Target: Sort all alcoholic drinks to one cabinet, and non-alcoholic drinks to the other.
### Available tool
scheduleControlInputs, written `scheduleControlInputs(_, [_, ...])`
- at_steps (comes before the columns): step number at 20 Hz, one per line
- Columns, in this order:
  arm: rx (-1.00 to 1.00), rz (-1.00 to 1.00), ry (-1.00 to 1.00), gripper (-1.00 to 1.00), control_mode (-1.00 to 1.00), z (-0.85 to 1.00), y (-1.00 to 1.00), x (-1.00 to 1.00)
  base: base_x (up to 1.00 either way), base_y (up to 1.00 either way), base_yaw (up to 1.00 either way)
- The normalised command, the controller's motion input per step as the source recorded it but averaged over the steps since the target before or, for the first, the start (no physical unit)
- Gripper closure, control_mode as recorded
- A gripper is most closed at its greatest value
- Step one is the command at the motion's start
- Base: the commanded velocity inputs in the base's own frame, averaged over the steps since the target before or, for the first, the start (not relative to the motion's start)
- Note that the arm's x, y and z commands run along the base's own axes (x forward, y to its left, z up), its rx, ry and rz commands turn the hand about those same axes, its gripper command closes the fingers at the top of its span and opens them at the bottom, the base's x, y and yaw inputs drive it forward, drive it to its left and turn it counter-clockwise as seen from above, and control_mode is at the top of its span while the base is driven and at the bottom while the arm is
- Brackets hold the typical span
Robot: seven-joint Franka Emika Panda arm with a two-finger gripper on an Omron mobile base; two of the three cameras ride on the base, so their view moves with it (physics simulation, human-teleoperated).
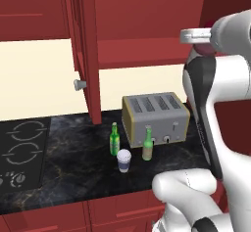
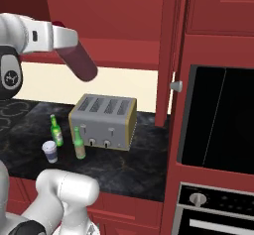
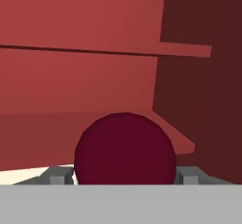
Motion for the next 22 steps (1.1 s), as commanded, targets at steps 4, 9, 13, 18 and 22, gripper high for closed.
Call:
scheduleControlInputs(4, [0.02,-0.02,0.0,1.0,-1.0,0.04,-0.06,0.27,0.0,0.0,0.0])
scheduleControlInputs(9, [0.0,-0.03,-0.01,1.0,-1.0,0.1,-0.02,0.26,0.0,0.0,0.0])
scheduleControlInputs(13, [0.0,-0.03,-0.01,1.0,-1.0,0.07,-0.02,0.28,0.0,0.0,0.0])
scheduleControlInputs(18, [0.0,-0.03,-0.01,1.0,-1.0,0.05,-0.03,0.3,0.0,0.0,0.0])
scheduleControlInputs(22, [0.0,-0.03,-0.01,1.0,-1.0,0.01,-0.03,0.32,0.0,0.0,0.0])
